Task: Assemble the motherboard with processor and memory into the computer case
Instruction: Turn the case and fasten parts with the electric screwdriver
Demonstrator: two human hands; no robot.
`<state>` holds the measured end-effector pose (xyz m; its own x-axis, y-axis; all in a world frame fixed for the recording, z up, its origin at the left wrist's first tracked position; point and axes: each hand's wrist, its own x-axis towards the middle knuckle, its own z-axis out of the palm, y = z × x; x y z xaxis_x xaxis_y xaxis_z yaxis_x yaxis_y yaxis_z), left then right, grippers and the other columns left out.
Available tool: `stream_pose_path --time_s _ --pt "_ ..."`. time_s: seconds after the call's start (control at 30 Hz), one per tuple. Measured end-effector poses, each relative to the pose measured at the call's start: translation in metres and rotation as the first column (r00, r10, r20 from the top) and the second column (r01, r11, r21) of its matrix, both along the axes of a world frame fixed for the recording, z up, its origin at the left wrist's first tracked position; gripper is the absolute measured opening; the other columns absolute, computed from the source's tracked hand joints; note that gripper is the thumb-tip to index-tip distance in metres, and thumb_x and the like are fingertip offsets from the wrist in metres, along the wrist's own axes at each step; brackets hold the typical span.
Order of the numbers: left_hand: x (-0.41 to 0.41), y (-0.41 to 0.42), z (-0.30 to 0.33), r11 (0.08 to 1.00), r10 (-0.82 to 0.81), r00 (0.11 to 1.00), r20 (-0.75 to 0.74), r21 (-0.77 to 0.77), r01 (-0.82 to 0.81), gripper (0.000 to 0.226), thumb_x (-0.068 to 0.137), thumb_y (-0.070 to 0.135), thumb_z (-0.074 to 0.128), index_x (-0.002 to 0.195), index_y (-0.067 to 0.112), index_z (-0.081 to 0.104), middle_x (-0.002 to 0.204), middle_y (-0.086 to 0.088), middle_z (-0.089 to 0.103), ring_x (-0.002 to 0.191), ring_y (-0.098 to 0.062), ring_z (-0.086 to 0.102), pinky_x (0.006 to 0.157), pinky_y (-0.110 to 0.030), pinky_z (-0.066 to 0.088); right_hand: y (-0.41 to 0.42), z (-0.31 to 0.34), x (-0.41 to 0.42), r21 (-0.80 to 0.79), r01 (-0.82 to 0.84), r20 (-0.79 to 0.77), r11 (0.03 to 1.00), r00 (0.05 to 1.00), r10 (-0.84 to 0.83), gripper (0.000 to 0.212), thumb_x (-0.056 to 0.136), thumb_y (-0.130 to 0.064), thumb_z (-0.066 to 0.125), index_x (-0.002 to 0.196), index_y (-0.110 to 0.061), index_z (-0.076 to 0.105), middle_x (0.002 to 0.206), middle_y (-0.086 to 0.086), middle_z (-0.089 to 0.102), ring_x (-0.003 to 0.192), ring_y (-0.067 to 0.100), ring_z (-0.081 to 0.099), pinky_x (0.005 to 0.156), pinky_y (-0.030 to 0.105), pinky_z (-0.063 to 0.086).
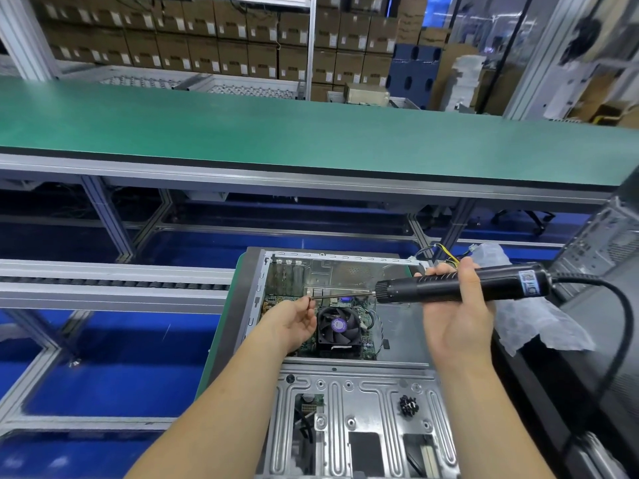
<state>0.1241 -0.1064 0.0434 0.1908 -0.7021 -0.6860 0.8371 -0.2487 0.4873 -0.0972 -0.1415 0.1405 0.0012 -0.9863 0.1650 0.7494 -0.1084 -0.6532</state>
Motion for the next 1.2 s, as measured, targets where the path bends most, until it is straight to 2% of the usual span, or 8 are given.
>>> stream_pose_path --time_s 0.1,0.23,0.43,0.63,0.73,1.0,1.1,1.2 --pt "0.000 -0.001 -0.001 1.000 0.005 1.000 -0.004 -0.006 -0.005 0.012 0.102 0.007 0.052 0.097 0.004 0.062 0.082 -0.004 0.059 0.070 -0.012 0.048 0.067 -0.028 0.046 0.000 0.000 -0.001 0.002 -0.006 0.011 1.000 1.000 0.006 0.022 0.086 -0.022 0.068 0.100 -0.019 0.051 0.076 -0.003 0.062 0.076 0.011 0.062 0.087 0.033 0.051" --pt "0.000 -0.002 -0.001 1.000 0.024 1.000 0.004 -0.009 -0.024 0.014 0.102 0.006 0.050 0.096 0.005 0.062 0.082 -0.005 0.058 0.070 -0.012 0.048 0.067 -0.027 0.046 0.001 0.000 -0.001 -0.036 -0.017 -0.033 0.999 0.999 0.016 0.010 0.094 -0.015 0.061 0.094 -0.022 0.054 0.077 -0.003 0.063 0.077 0.013 0.063 0.092 0.038 0.049" --pt "-0.001 -0.005 -0.004 0.998 0.050 0.996 0.076 -0.032 -0.048 0.013 0.102 0.003 0.048 0.103 0.004 0.062 0.083 -0.007 0.058 0.068 -0.011 0.048 0.066 -0.025 0.047 0.004 0.005 0.003 -0.090 -0.031 -0.070 0.995 0.997 0.025 0.017 0.095 -0.011 0.059 0.087 -0.026 0.060 0.079 -0.004 0.063 0.079 0.014 0.062 0.093 0.038 0.048" --pt "0.001 -0.006 -0.007 0.997 0.078 0.985 0.156 -0.034 -0.074 0.017 0.101 -0.002 0.047 0.101 0.005 0.063 0.087 -0.009 0.061 0.069 -0.012 0.050 0.065 -0.026 0.048 0.013 0.005 0.017 -0.058 0.050 -0.142 0.997 0.988 -0.058 0.013 0.086 -0.016 0.069 0.089 -0.020 0.057 0.090 0.013 0.058 0.085 0.023 0.063 0.092 0.047 0.053" --pt "0.002 -0.006 -0.009 0.998 0.069 0.978 0.197 -0.016 -0.067 0.016 0.100 -0.003 0.048 0.101 0.005 0.063 0.088 -0.009 0.062 0.069 -0.013 0.052 0.063 -0.026 0.048 0.020 0.002 0.021 -0.052 0.098 -0.160 0.994 0.981 -0.105 0.031 0.082 -0.020 0.075 0.102 -0.010 0.052 0.100 0.022 0.050 0.082 0.022 0.065 0.097 0.052 0.051" --pt "-0.003 -0.006 -0.008 0.997 -0.028 0.981 0.192 -0.072 0.042 0.017 0.101 -0.001 0.049 0.101 0.004 0.065 0.080 -0.007 0.066 0.067 -0.012 0.055 0.060 -0.026 0.050 0.052 0.010 0.022 -0.030 0.418 -0.280 0.908 0.869 -0.409 0.037 0.076 -0.038 0.079 0.089 -0.010 0.057 0.081 0.011 0.072 0.081 0.022 0.070 0.093 0.047 0.057" --pt "-0.004 -0.004 -0.004 0.987 -0.064 0.987 0.148 -0.137 0.085 0.016 0.101 0.000 0.049 0.102 0.003 0.065 0.073 -0.005 0.069 0.066 -0.012 0.057 0.061 -0.026 0.053 0.074 0.017 0.028 -0.069 0.524 -0.261 0.849 0.812 -0.522 0.026 0.076 -0.038 0.079 0.082 -0.022 0.059 0.088 0.024 0.071 0.080 0.025 0.071 0.082 0.034 0.058" --pt "-0.005 -0.003 -0.003 0.983 -0.076 0.987 0.140 -0.157 0.097 0.017 0.102 0.002 0.048 0.100 0.004 0.065 0.079 -0.006 0.065 0.069 -0.012 0.055 0.066 -0.027 0.051 0.095 0.019 0.036 -0.162 0.502 -0.252 0.849 0.811 -0.528 0.032 0.078 -0.029 0.078 0.092 -0.011 0.056 0.088 0.014 0.070 0.084 0.027 0.070 0.081 0.025 0.056"
